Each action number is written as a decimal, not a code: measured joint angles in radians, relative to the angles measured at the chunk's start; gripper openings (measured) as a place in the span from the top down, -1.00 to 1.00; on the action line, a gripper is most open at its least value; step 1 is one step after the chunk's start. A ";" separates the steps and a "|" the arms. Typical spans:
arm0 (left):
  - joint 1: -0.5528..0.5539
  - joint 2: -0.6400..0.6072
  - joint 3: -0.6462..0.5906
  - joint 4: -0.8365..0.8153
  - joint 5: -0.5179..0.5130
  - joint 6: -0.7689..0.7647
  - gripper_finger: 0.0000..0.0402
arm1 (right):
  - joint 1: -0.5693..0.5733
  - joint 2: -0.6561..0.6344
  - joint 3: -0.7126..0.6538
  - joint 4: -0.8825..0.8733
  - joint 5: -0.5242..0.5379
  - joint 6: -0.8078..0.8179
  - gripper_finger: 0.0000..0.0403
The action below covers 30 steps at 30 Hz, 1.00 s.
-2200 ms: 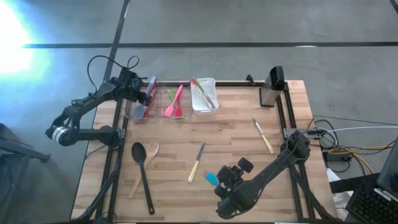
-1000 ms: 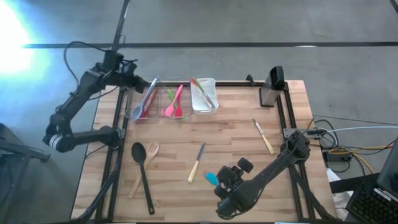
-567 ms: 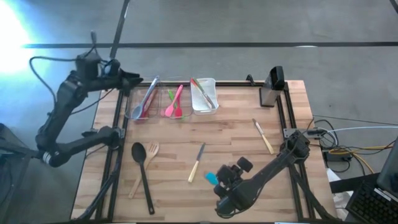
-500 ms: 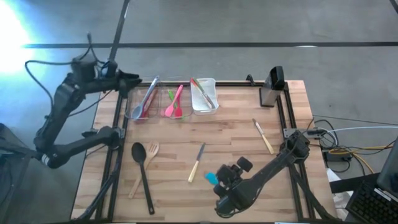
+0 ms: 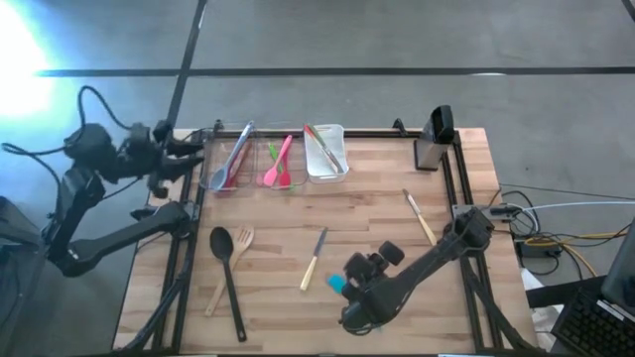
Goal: Pick & Place Kitchen Items
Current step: Put the top yellow table knife into the white bin
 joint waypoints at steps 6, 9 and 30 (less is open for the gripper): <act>-0.069 -0.037 -0.182 0.199 0.005 0.009 0.12 | -0.028 -0.020 -0.055 0.000 -0.011 -0.024 0.50; -0.083 -0.047 -0.257 0.279 0.004 0.025 0.12 | -0.039 -0.045 -0.099 0.000 -0.011 -0.027 0.50; -0.284 -0.118 -0.809 0.787 -0.398 0.214 0.12 | -0.098 -0.590 -0.627 0.078 0.097 0.090 0.53</act>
